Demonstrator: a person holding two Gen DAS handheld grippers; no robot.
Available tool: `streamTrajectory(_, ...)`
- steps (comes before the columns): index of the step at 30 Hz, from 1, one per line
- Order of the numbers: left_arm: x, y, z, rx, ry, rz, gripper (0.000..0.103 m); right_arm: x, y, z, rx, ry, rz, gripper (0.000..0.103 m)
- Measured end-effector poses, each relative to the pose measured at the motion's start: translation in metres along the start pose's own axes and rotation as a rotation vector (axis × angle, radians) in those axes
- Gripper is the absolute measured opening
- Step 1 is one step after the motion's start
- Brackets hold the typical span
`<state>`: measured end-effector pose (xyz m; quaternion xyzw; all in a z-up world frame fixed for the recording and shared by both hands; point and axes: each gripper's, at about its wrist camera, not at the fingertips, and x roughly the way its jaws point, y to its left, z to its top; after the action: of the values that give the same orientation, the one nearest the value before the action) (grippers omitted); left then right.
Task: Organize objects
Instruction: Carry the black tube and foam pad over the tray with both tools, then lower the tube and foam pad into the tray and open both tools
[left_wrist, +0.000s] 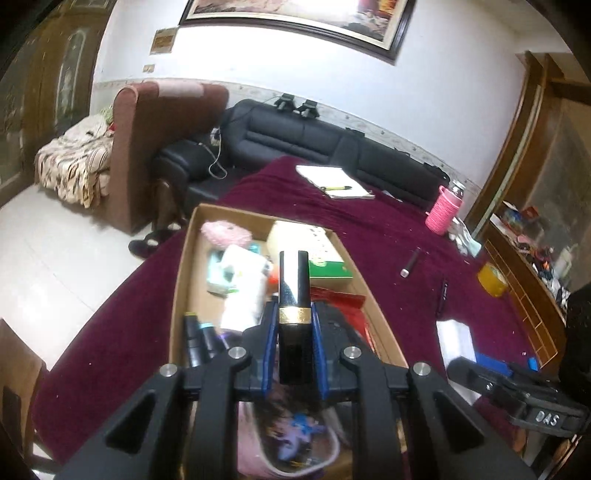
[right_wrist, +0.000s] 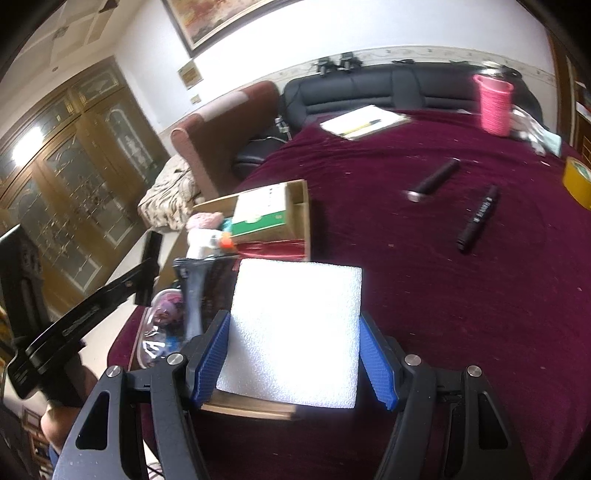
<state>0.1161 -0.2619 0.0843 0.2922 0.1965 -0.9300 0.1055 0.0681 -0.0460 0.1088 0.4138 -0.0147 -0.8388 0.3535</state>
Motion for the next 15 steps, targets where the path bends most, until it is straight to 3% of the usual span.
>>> streamTrajectory(8, 0.014, 0.024, 0.008, -0.052, 0.051, -0.004, 0.017, 0.017, 0.015, 0.027, -0.043, 0.016, 0.001, 0.073)
streamTrajectory(15, 0.017, 0.026, 0.007, -0.051, 0.068, -0.009, 0.017, 0.058, 0.045, 0.06, -0.08, 0.069, 0.017, 0.073)
